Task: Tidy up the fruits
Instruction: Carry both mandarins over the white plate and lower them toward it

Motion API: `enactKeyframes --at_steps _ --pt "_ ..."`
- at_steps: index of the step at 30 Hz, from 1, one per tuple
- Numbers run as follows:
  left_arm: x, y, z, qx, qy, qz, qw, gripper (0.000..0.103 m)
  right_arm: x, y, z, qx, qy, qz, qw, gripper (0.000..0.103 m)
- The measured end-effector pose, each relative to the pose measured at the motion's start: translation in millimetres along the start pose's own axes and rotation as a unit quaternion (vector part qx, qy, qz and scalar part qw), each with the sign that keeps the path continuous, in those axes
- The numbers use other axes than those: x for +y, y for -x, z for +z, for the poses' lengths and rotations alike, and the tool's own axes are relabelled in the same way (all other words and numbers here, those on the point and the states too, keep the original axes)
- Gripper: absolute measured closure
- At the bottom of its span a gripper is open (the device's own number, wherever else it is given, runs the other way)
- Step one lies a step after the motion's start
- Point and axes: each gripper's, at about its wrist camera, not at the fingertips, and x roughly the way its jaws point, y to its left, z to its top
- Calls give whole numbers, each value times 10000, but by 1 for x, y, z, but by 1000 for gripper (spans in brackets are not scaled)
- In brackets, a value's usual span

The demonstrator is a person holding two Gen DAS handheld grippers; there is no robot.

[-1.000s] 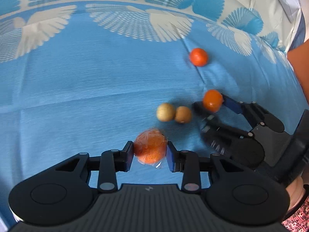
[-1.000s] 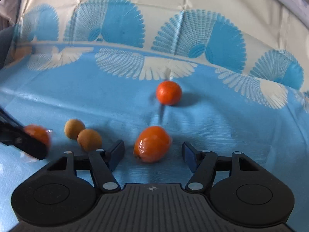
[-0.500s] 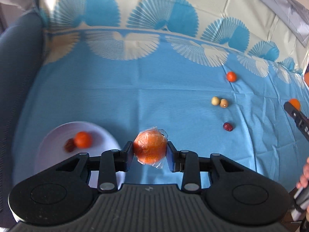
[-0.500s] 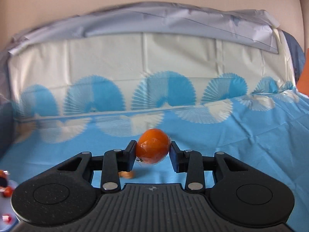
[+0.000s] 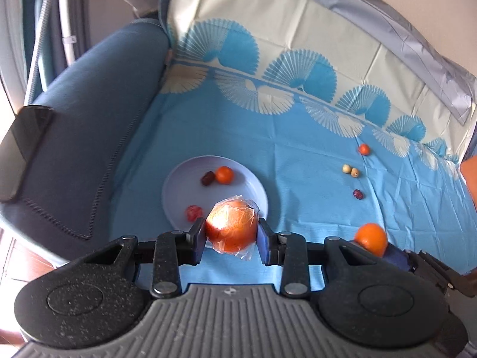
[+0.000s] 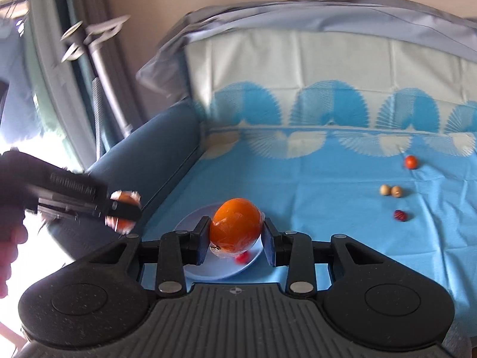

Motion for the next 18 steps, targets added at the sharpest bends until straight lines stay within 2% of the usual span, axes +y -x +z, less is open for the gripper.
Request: enactKeyframes --at_steps 5,8,12,18 --pt "23 27 -26 -99 65 48 9999 64 47 16 -15 74 375 196 9991 65" --pt "34 36 -37 -71 144 -86 9998 64 63 24 -21 100 634 193 9978 65" --pt "38 40 -39 15 130 -217 9997 64 70 32 -20 45 720 21 9974 65" --pt "33 47 -39 -115 44 -400 9991 64 74 38 -22 -36 745 -80 9972 65"
